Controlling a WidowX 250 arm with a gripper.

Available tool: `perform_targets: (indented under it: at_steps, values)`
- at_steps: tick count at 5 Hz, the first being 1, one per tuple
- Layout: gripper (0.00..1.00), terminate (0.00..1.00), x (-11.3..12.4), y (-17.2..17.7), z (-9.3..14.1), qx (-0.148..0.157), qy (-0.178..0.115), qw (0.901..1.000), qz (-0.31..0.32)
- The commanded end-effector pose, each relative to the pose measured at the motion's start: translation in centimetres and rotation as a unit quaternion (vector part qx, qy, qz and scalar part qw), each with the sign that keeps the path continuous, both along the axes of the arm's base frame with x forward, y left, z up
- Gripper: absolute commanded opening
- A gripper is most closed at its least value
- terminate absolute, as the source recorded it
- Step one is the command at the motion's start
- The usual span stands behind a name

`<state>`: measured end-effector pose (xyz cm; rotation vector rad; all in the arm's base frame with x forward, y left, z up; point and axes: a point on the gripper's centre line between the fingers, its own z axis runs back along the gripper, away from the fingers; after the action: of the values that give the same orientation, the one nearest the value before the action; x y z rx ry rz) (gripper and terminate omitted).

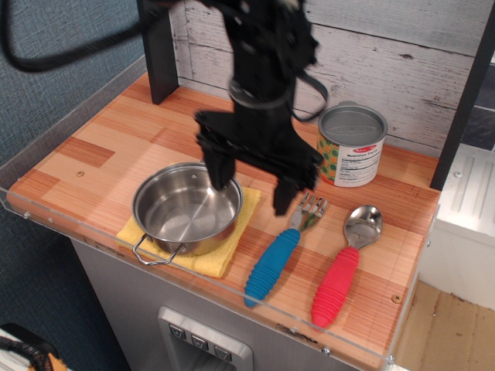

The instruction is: Move the fork to the left side of the silver vessel

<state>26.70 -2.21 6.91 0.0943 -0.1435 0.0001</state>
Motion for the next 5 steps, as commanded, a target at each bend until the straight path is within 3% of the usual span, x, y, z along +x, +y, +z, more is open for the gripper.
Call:
perform_targets:
  at_steps: [1, 5]
  values:
    - [1.00, 0.00, 1.3, -2.4, -0.9, -0.009, -0.013, 0.9996, -0.025]
    - [1.00, 0.00, 1.1, -3.5, -2.9, -0.010, -0.002, 0.9992, -0.039]
